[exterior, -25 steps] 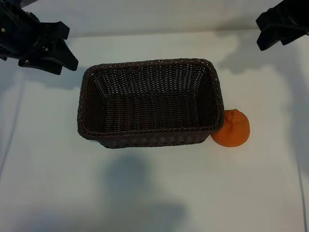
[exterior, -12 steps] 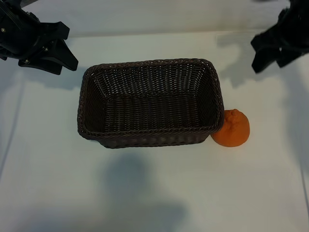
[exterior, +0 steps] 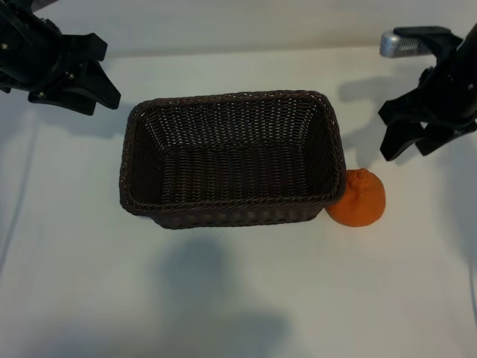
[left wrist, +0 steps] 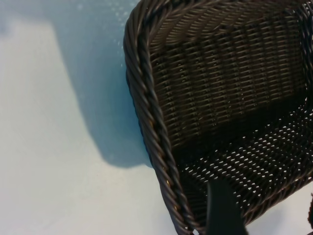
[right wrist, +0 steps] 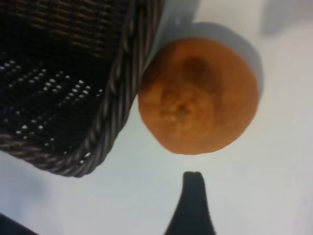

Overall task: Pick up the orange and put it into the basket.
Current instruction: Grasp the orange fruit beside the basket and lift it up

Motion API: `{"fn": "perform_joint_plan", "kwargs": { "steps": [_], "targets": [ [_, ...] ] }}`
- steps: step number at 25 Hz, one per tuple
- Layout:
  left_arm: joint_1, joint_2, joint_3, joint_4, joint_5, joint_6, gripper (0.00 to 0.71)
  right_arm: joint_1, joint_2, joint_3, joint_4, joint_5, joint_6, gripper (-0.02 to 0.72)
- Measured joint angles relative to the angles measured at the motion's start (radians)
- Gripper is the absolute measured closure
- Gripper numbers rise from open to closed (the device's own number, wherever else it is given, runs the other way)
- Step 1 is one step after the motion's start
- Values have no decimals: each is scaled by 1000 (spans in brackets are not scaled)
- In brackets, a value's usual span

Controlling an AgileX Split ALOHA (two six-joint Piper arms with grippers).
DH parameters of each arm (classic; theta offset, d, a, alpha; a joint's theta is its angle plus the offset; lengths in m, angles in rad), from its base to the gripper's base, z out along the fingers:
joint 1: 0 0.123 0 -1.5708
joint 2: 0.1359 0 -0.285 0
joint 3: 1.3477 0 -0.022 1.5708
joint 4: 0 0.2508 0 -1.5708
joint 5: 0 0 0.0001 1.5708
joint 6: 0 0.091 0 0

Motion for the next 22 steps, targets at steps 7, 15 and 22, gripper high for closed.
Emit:
{"fn": "perform_joint_plan", "kwargs": {
  "steps": [7, 15, 22],
  "targets": [
    [0, 0, 0, 0, 0, 0, 252, 15, 3, 22, 28, -47, -1, 137],
    [0, 0, 0, 0, 0, 0, 252, 57, 3, 23, -16, -74, 9, 137],
    [0, 0, 0, 0, 0, -1, 252, 57, 12, 23, -29, -84, 18, 137]
  ]
}}
